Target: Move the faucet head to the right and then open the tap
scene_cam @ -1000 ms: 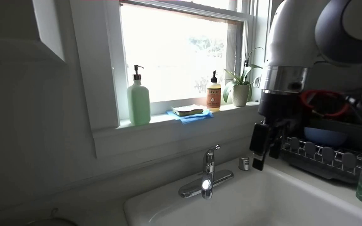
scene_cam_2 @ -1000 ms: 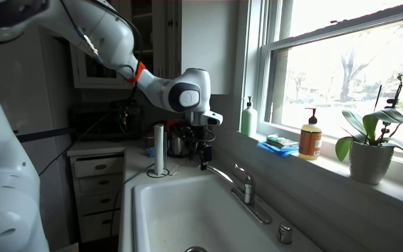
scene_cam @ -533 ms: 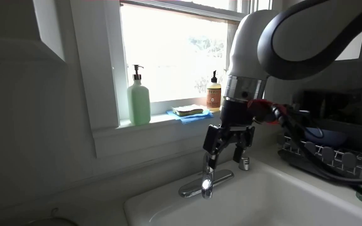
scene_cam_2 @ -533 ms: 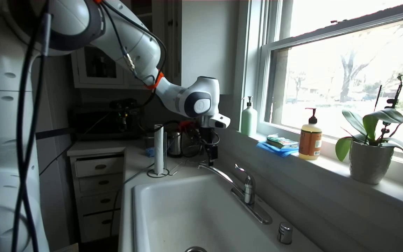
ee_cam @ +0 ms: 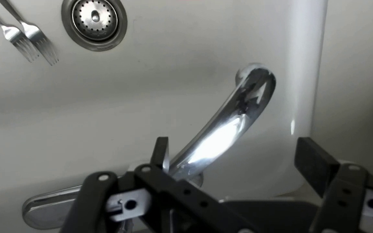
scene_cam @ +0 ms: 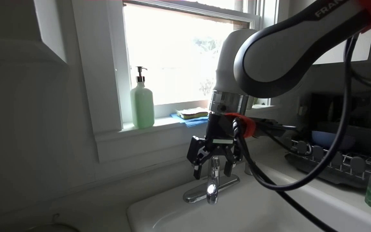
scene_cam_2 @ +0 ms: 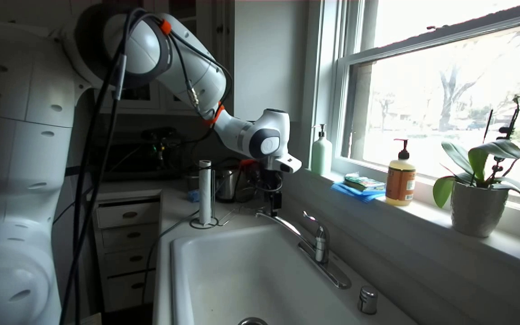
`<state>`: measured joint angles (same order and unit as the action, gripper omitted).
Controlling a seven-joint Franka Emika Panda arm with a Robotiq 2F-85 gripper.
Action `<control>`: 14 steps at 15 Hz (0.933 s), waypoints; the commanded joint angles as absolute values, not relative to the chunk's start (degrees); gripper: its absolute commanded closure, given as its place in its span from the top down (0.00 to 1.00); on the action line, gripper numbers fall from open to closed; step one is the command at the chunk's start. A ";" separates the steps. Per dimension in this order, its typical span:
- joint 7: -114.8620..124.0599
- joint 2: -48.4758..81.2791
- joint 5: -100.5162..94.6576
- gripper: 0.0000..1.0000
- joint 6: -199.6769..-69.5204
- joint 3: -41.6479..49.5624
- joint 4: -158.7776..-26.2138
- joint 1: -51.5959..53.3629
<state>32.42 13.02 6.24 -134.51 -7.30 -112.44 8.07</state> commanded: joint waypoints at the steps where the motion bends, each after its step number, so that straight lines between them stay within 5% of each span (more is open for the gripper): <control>1: 39.93 15.12 4.47 1.00 -133.51 -5.17 -110.45 10.37; 14: 51.84 15.87 3.12 1.00 -121.58 -3.98 -109.26 10.51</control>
